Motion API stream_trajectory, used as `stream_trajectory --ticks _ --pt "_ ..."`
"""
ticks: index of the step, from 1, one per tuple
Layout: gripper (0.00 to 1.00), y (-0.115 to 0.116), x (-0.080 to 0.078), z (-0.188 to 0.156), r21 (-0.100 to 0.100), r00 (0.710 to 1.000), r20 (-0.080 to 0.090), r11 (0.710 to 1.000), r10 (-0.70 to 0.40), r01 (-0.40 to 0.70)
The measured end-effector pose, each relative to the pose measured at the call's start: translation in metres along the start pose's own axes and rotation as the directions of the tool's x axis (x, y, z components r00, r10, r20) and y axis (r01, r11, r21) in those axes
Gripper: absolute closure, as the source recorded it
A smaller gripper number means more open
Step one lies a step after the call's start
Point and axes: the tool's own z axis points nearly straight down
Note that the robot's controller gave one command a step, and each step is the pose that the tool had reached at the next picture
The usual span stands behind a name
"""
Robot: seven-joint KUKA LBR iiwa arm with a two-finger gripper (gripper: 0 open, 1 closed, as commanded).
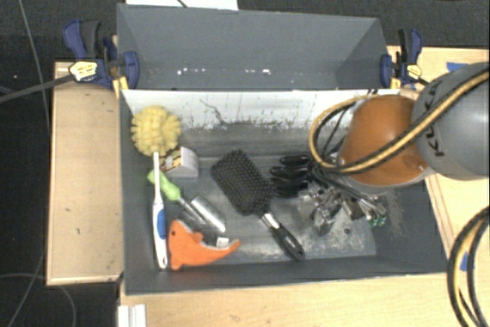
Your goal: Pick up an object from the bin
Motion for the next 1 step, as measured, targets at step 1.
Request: stream_trajectory --ticks 1 --pt "1.00 -0.0540 -0.0295 -0.0111 0.004 0.999 0.007 0.999 -0.044 0.044"
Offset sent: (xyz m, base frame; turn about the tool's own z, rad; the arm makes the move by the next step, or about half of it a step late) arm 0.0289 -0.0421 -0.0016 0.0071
